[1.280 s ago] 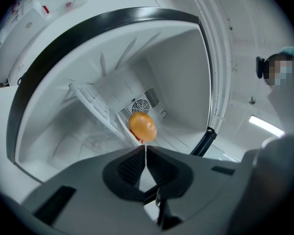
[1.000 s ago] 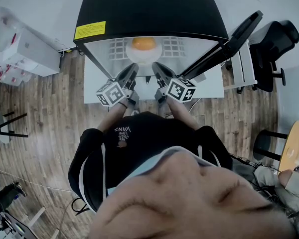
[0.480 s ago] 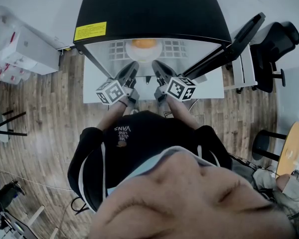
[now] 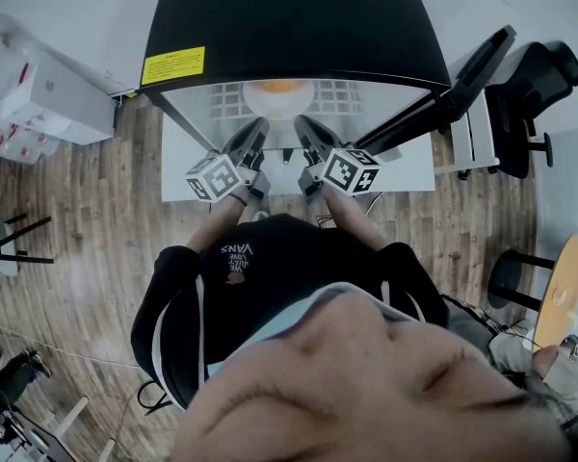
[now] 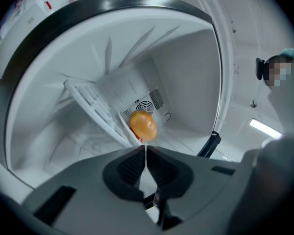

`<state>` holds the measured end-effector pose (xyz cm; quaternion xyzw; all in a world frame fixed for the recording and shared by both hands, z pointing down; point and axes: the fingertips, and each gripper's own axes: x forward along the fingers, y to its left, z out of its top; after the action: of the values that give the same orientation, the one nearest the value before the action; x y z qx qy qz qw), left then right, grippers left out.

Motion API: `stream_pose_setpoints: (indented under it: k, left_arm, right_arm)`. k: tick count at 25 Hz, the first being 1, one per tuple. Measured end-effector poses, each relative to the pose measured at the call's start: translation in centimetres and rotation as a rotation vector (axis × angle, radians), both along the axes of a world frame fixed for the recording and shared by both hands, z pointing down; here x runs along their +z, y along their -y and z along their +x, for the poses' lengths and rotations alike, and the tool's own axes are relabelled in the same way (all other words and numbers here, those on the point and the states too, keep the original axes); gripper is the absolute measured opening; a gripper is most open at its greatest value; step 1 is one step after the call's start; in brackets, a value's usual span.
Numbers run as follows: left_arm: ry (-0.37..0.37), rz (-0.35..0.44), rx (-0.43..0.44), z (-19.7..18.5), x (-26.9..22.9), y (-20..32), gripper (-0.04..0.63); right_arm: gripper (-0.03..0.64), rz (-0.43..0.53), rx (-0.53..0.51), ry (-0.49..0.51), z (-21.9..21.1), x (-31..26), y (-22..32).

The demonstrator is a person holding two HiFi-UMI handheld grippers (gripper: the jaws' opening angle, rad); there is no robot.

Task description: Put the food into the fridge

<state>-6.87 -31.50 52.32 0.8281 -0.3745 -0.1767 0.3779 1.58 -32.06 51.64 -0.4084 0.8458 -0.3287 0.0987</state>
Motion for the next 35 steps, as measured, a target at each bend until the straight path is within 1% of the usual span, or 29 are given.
stream_pose_setpoints:
  k: [5,18,25,35]
  left_arm:
    - [-0.013,0.0,0.006,0.1,-0.1,0.5,0.023]
    - [-0.018,-0.001,0.02,0.0,0.2,1.3,0.023]
    - [-0.054,0.013,0.023,0.1,-0.6,1.1,0.023]
    - [-0.062,0.02,0.017,0.2,-0.6,0.0,0.023]
  right_arm:
    - [0.012,-0.003,0.004,0.001,0.0,0.1,0.5]
    - [0.012,-0.005,0.015,0.004,-0.1,0.1,1.3]
    - [0.014,-0.007,0.033,0.031,0.2,0.0,1.3]
    - [0.014,-0.001,0.033,0.042,0.7,-0.2,0.2]
